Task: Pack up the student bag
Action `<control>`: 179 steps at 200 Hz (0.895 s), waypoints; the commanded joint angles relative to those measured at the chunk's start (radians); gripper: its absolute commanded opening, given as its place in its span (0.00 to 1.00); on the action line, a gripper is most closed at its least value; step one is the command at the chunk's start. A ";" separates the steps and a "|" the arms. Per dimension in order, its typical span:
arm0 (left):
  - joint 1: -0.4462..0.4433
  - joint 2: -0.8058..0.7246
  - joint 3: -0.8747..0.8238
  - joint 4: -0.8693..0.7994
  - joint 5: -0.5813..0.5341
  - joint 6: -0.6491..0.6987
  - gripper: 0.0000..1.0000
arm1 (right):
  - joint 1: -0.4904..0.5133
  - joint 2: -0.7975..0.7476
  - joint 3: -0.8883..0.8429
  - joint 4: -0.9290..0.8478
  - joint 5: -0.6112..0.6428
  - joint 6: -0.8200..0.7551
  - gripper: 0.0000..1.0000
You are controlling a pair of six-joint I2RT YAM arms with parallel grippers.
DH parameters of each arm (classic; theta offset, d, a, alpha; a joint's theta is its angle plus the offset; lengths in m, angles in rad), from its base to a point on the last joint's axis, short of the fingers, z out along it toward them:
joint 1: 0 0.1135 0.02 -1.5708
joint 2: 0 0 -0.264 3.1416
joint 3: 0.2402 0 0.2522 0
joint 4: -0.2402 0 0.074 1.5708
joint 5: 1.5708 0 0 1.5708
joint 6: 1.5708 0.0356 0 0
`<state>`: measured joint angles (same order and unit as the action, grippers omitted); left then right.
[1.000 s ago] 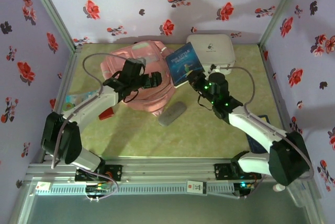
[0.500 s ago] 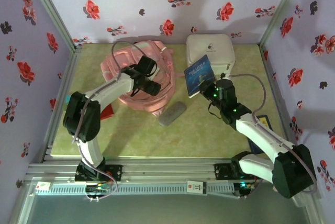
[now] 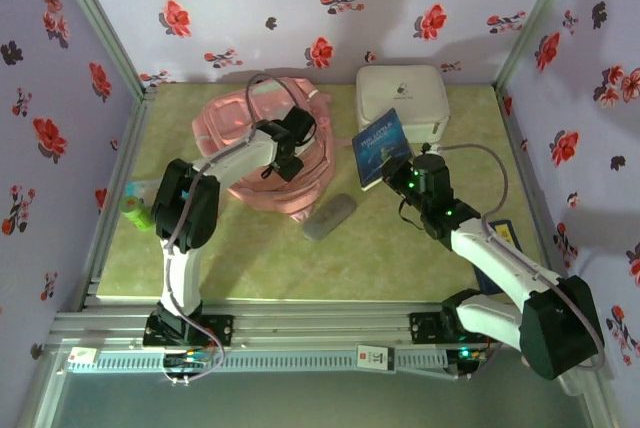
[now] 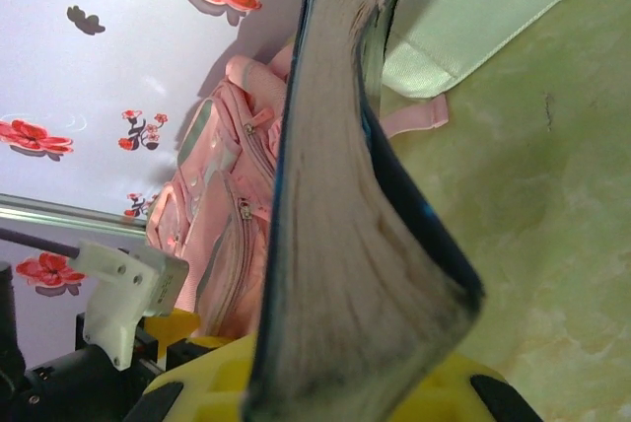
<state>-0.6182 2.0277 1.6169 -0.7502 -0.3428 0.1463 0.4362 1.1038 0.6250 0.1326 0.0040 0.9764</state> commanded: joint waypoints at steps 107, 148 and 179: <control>-0.035 -0.092 0.103 -0.030 -0.159 -0.015 0.00 | -0.042 -0.109 -0.027 0.025 0.020 -0.038 0.08; -0.035 -0.185 0.140 0.041 -0.207 -0.102 0.00 | -0.046 -0.138 -0.045 0.031 -0.049 -0.067 0.09; -0.035 -0.254 0.136 0.149 -0.206 -0.149 0.00 | -0.047 -0.119 -0.052 0.087 -0.175 -0.066 0.10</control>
<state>-0.6464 1.8732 1.7065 -0.7547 -0.5144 0.0719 0.3943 0.9874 0.5823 0.1001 -0.0608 0.9413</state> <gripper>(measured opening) 0.082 0.125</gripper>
